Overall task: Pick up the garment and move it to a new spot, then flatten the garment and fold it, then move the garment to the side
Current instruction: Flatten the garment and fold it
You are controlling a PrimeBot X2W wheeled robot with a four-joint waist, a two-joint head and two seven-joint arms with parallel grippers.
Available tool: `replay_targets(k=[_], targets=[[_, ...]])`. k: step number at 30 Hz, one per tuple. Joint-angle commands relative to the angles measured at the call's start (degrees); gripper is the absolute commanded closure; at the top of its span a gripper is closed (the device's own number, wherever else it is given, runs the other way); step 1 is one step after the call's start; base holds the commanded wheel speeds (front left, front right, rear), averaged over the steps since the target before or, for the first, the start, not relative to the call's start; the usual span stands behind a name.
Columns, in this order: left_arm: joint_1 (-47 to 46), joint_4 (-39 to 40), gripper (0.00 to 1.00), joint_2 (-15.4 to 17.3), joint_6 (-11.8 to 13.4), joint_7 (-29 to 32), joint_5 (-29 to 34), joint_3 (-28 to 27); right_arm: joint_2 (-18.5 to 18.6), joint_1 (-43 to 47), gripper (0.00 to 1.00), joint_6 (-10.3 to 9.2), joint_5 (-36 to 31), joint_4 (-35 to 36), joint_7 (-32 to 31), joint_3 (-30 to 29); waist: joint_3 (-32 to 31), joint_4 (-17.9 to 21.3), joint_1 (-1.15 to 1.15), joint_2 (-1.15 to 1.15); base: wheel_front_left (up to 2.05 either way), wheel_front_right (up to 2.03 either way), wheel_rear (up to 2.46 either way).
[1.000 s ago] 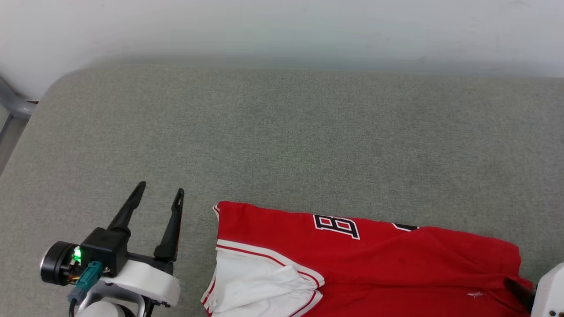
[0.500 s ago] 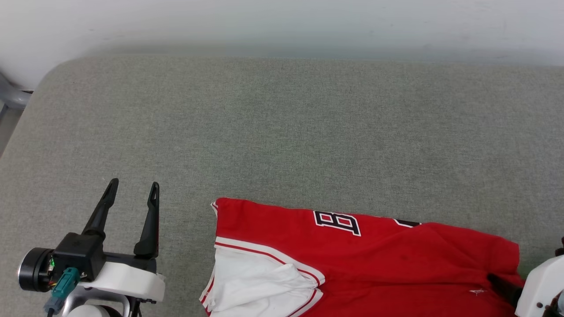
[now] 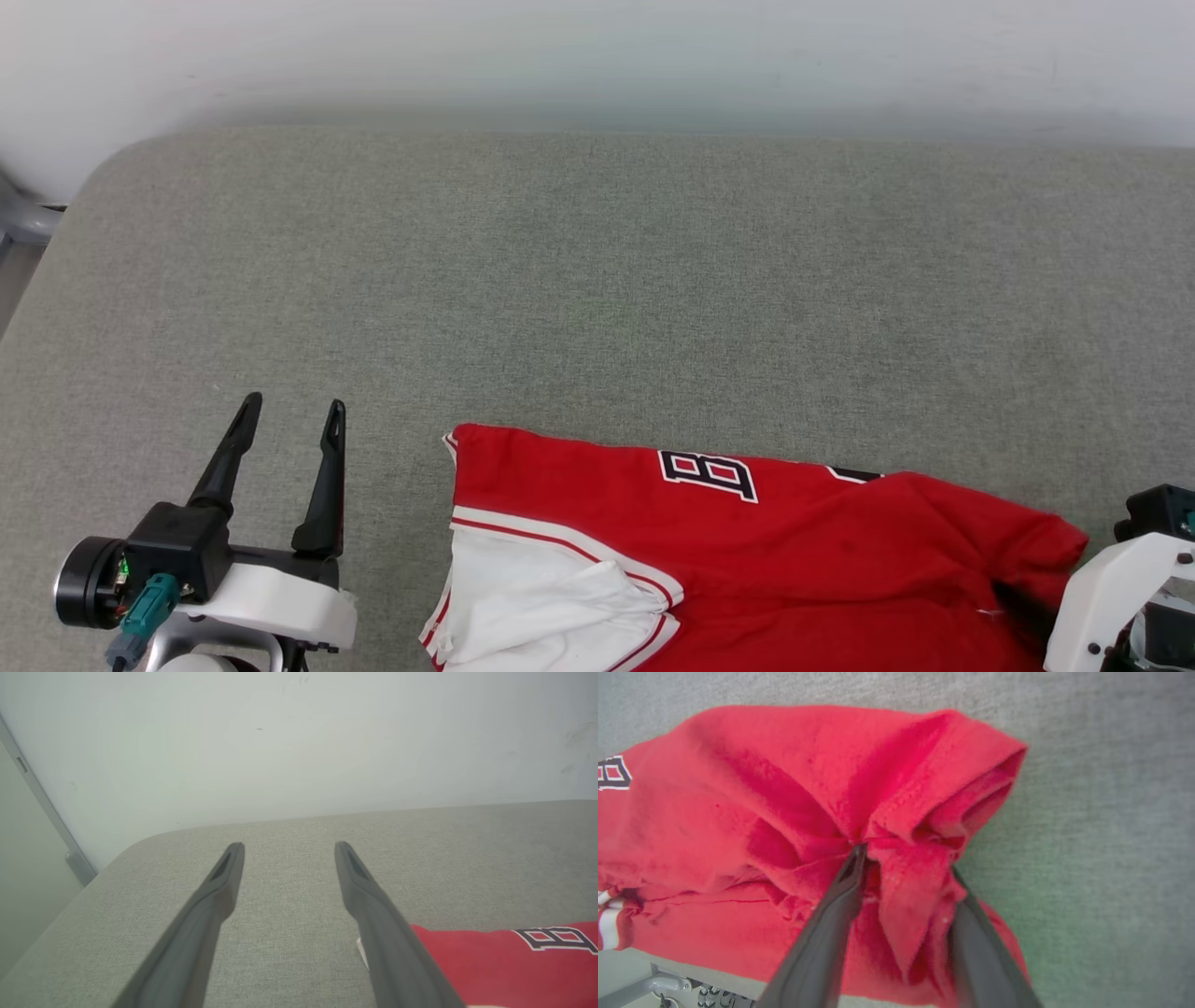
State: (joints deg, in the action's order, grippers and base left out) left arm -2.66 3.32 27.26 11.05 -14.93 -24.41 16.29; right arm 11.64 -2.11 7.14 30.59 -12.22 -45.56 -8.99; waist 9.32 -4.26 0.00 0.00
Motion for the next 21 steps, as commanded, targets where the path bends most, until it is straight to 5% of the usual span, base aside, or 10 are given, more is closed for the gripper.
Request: replay_targets(k=[1,21], targets=[[0.71,-0.20,0.00,-0.29,-0.15,-0.37,0.29,-0.23,-1.68,0.86,1.00,0.62,0.21,-1.79,-0.29,2.01,-0.11,0.02,0.00,0.00,0.00,0.00,0.00],[3.16,-2.27,0.00,-2.51,-2.81,-0.27,2.13,-1.70,9.21,-3.01,1.00,0.29,-11.02,-7.77,10.79,-8.32,-3.94,1.26,0.00,0.00,0.00,0.00,0.00]])
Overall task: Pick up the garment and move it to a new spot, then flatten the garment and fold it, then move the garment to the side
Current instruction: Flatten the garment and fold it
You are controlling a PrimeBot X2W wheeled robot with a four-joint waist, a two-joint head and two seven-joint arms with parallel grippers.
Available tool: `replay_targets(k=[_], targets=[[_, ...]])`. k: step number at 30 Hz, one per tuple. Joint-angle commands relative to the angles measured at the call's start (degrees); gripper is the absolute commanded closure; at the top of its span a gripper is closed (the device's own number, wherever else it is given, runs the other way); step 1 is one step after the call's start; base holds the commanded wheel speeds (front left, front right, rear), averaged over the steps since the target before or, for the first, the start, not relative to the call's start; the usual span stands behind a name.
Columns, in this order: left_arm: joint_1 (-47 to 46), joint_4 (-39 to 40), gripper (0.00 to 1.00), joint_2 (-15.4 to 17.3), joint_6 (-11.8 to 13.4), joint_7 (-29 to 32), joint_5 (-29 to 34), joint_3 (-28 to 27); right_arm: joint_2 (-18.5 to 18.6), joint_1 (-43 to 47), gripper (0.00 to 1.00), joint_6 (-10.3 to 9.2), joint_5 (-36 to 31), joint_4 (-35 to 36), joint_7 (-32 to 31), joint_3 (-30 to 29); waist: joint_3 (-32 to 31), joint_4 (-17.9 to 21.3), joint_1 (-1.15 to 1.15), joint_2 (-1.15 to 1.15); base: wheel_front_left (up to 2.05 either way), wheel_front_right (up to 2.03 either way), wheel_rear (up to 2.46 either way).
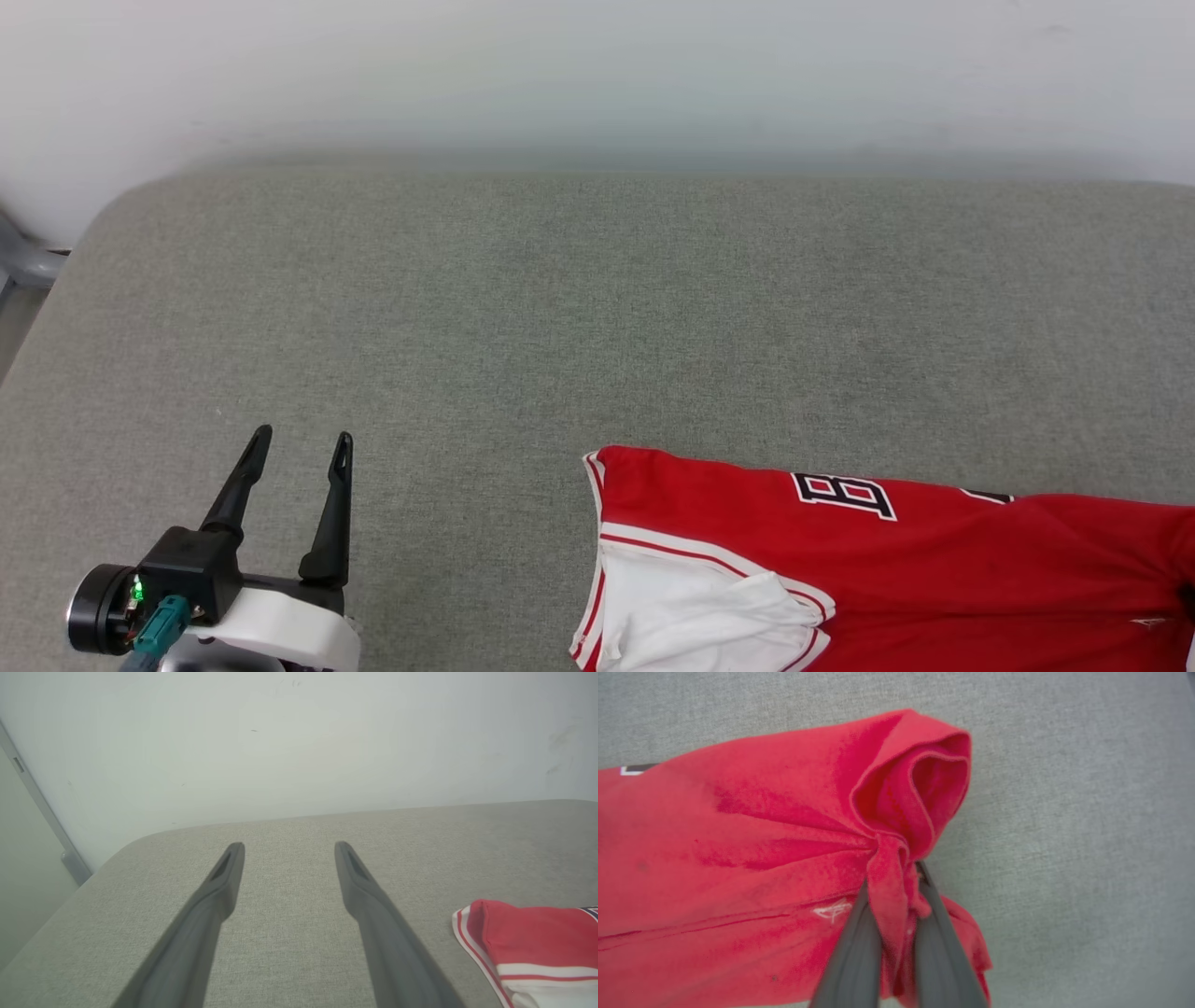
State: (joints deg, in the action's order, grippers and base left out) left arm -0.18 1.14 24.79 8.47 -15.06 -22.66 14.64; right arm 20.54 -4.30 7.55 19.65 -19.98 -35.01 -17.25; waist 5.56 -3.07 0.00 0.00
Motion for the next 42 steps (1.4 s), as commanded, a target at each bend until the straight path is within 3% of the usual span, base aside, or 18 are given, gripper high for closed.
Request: replay_targets(k=[1,8,16,27,32,42], targets=[[0.90,-0.20,0.00,-0.16,-0.33,-0.14,0.43,-0.08,0.38,-0.79,1.00,-0.12,-0.25,-0.13,0.23,-0.38,-0.52,0.15,0.00,0.00,0.00,0.00,0.00],[3.32,-0.93,0.00,-0.97,-0.72,-0.14,-0.08,-0.56,-0.83,2.26,1.00,-0.11,1.23,3.43,-0.88,1.78,-4.59,1.62,0.00,0.00,0.00,0.00,0.00],[4.42,-0.48,0.00,-1.29,-1.07,-0.14,0.08,-0.82,-2.83,6.74,1.00,-0.09,4.66,14.11,-5.55,6.29,-6.36,2.41,0.00,0.00,0.00,0.00,0.00],[5.23,-0.98,0.00,-3.02,-1.65,-0.14,0.39,-2.30,-13.77,6.97,1.00,-0.08,8.32,24.85,-12.99,13.69,-6.50,0.90,0.00,0.00,0.00,0.00,0.00],[5.03,-1.52,0.00,-3.76,-2.29,-0.14,0.83,-3.05,-17.35,5.23,1.00,-0.08,10.15,25.41,-14.54,17.41,-6.71,-0.01,0.00,0.00,0.00,0.00,0.00],[4.78,-2.65,0.00,-4.77,-3.40,-0.13,1.66,-4.18,-17.72,2.16,1.00,-0.08,21.55,18.08,-7.70,27.23,-7.34,-1.54,0.00,0.00,0.00,0.00,0.00]])
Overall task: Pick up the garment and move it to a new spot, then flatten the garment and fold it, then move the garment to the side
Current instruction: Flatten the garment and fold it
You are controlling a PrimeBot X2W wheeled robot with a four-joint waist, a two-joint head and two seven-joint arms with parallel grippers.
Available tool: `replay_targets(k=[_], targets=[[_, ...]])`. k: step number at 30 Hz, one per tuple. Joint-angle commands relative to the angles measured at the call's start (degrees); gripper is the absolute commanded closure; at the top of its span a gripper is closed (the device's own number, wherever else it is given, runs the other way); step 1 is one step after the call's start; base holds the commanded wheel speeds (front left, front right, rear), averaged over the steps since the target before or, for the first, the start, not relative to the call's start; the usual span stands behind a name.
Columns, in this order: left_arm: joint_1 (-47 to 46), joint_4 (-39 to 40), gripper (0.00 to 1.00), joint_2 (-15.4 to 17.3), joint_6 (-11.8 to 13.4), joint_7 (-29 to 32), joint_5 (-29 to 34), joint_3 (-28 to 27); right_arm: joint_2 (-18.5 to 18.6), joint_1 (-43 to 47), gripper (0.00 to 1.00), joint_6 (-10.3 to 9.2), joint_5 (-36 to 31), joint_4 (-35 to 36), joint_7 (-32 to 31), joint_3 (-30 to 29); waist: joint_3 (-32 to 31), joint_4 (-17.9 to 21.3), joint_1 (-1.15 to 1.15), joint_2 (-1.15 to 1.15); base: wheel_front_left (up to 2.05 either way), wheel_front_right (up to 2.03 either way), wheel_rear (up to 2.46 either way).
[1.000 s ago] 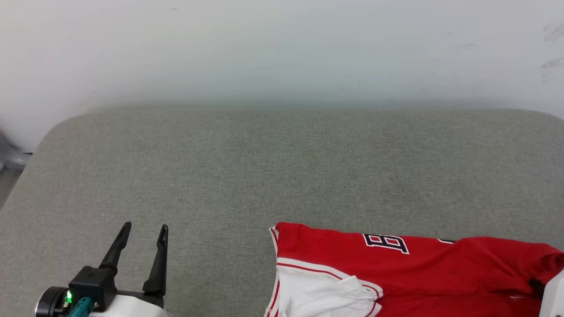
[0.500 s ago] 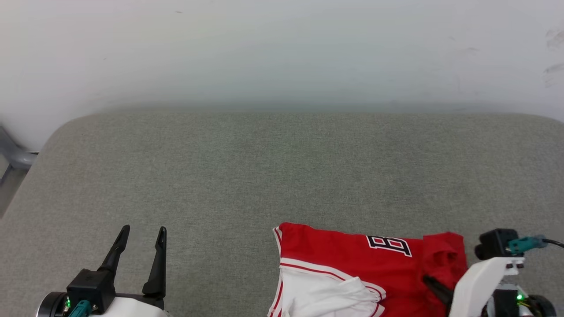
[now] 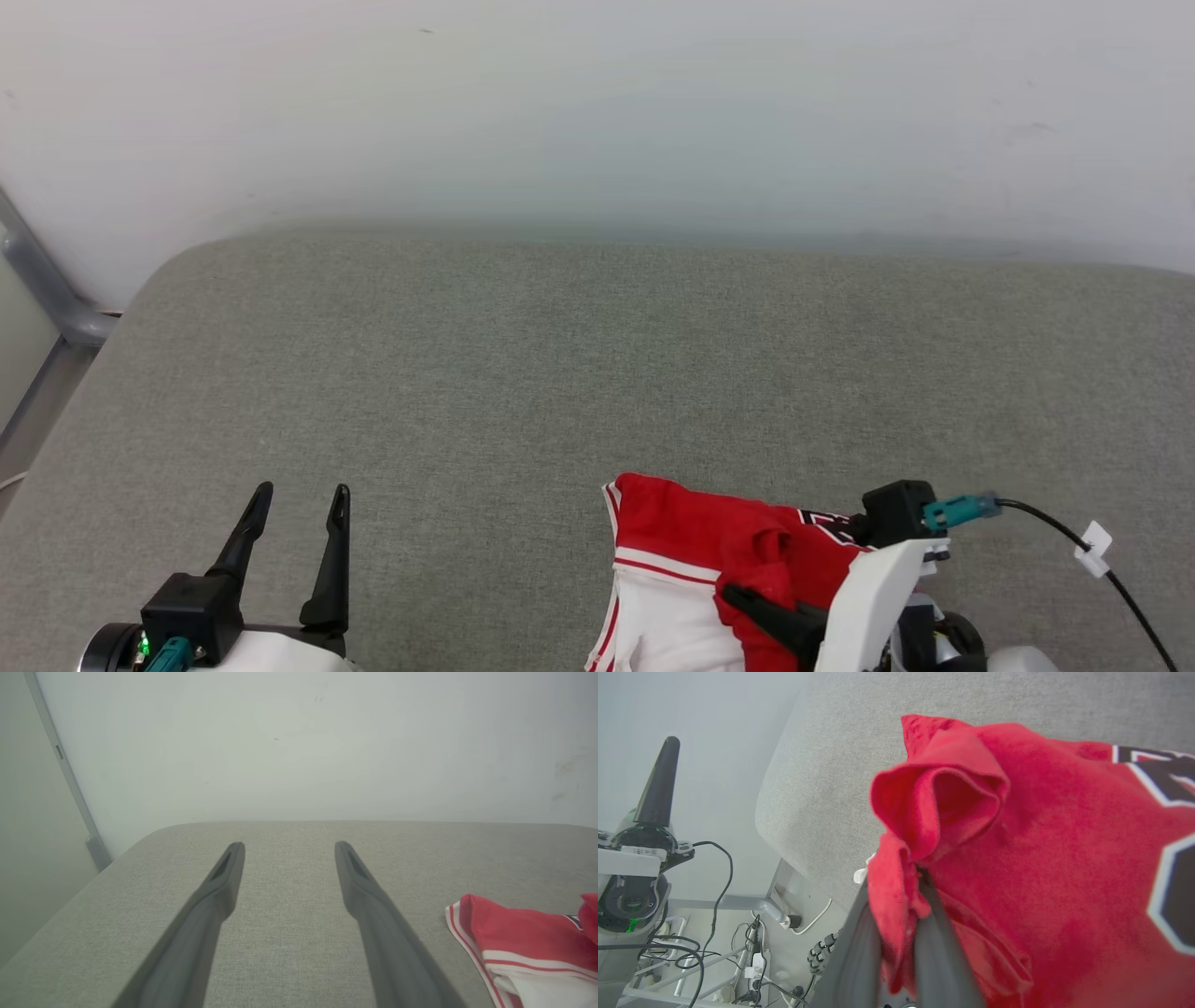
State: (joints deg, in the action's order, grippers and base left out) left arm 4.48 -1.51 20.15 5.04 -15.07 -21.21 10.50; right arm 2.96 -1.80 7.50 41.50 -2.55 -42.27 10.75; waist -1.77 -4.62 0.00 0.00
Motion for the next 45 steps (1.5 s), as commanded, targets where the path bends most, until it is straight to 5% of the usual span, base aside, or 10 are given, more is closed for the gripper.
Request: replay_targets(k=[1,12,13,14,24,29,33,45], targets=[[0.17,-0.08,0.00,-0.18,-0.07,-0.13,0.28,-0.23,-0.13,-0.80,1.00,-0.03,0.65,-0.42,0.53,0.37,-0.07,-0.12,0.00,0.00,0.00,0.00,0.00],[0.01,-0.71,0.00,-1.17,-1.37,-0.13,1.39,-0.81,-0.11,-8.07,1.00,-0.03,4.21,-15.84,12.42,6.24,0.02,-1.51,0.00,0.00,0.00,0.00,0.00],[-0.02,-0.73,0.00,-1.25,-1.36,-0.13,1.41,-0.85,-0.12,-8.80,0.79,-0.03,4.49,-17.27,13.08,6.78,0.10,-1.62,0.00,0.00,0.00,0.00,0.00],[-0.02,-0.74,0.00,-1.31,-1.49,-0.13,1.41,-0.90,-0.14,-9.44,0.00,-0.03,4.93,-18.25,13.69,7.63,0.18,-1.72,0.00,0.00,0.00,0.00,0.00],[0.22,-0.61,0.00,-1.94,-2.49,-0.13,1.97,-1.65,-0.06,-11.64,0.00,-0.03,3.94,-14.87,16.51,17.38,0.23,-1.59,0.00,0.00,0.00,0.00,0.00],[0.25,-0.36,0.00,-2.34,-2.97,-0.13,2.48,-1.91,-0.12,-13.18,0.00,-0.03,-1.15,-11.57,17.24,13.56,0.20,-0.80,0.00,0.00,0.00,0.00,0.00],[-0.01,-0.05,0.00,-3.04,-3.29,-0.13,2.89,-1.96,0.41,-14.61,0.00,-0.03,-11.35,-8.76,18.39,9.95,0.65,0.08,0.00,0.00,0.00,0.00,0.00],[-1.48,0.55,0.00,-5.46,-4.97,-0.13,3.44,-2.32,12.54,-12.30,0.00,-0.03,-27.77,-2.59,31.00,-0.86,2.13,2.04,0.00,0.00,0.00,0.00,0.00]])
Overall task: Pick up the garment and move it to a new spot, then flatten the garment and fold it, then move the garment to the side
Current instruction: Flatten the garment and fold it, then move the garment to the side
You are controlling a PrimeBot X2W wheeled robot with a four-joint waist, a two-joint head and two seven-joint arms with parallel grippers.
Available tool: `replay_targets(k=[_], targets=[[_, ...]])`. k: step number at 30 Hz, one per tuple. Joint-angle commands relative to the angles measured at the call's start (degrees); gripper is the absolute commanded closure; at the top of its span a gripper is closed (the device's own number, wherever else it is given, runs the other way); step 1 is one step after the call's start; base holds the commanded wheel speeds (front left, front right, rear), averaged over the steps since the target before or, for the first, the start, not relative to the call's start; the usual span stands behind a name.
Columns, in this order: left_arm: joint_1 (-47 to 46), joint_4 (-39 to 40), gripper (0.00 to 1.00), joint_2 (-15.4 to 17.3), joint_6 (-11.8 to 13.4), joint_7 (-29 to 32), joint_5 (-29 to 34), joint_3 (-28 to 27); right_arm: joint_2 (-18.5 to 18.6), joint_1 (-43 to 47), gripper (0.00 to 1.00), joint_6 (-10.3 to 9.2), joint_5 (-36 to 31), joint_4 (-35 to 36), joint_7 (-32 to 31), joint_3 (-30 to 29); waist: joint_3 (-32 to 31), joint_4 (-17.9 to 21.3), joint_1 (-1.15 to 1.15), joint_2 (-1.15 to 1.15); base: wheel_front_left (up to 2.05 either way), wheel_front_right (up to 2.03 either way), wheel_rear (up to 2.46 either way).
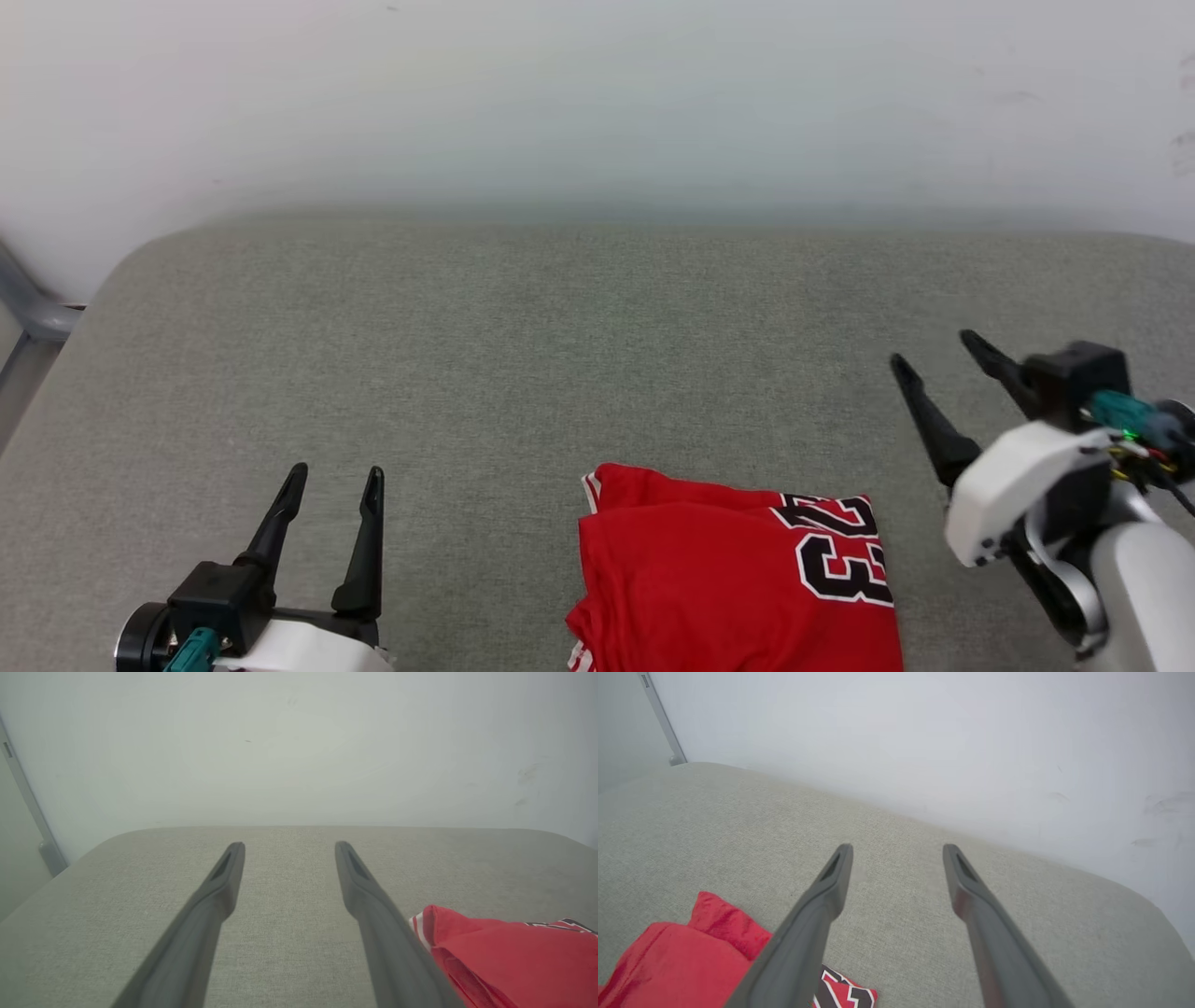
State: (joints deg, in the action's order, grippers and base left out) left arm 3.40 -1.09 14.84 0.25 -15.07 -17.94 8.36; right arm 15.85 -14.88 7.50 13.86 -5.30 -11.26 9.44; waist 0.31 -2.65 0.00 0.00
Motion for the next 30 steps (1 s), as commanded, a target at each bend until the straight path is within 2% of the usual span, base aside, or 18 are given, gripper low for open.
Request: replay_targets(k=[1,5,12,21,26,30], targets=[[-0.44,0.16,0.00,-0.28,-0.23,-0.13,0.16,-0.27,0.15,1.40,0.00,-0.04,-0.72,0.58,1.14,-0.76,0.13,0.23,0.00,0.00,0.00,0.00,0.00],[-0.47,0.35,0.00,-0.93,-0.89,-0.13,0.55,-0.51,-0.89,5.30,0.00,-0.04,-1.40,2.23,5.75,-7.56,0.35,0.67,0.00,0.00,0.00,0.00,0.00],[-0.25,0.65,0.00,-2.38,-2.40,-0.13,0.69,-0.92,-4.92,13.09,0.00,-0.04,-4.05,6.26,12.15,-13.70,0.89,1.10,0.00,0.00,0.00,0.00,0.00],[0.33,0.67,0.00,-4.30,-4.88,-0.13,0.21,-2.25,-9.66,17.35,0.00,-0.04,-6.02,8.74,15.38,-14.99,1.02,1.22,0.00,0.00,0.00,0.00,0.00],[0.16,0.60,0.00,-4.64,-5.68,-0.13,1.27,-2.47,-10.30,17.88,0.00,-0.04,-6.08,8.33,15.00,-14.98,0.76,1.02,0.00,0.00,0.00,0.00,0.00],[0.17,0.48,0.00,-4.89,-6.06,-0.13,2.03,-2.57,-10.09,18.12,0.00,-0.04,-4.40,7.89,12.24,-14.48,0.80,0.74,0.00,0.00,0.00,0.00,0.00]])
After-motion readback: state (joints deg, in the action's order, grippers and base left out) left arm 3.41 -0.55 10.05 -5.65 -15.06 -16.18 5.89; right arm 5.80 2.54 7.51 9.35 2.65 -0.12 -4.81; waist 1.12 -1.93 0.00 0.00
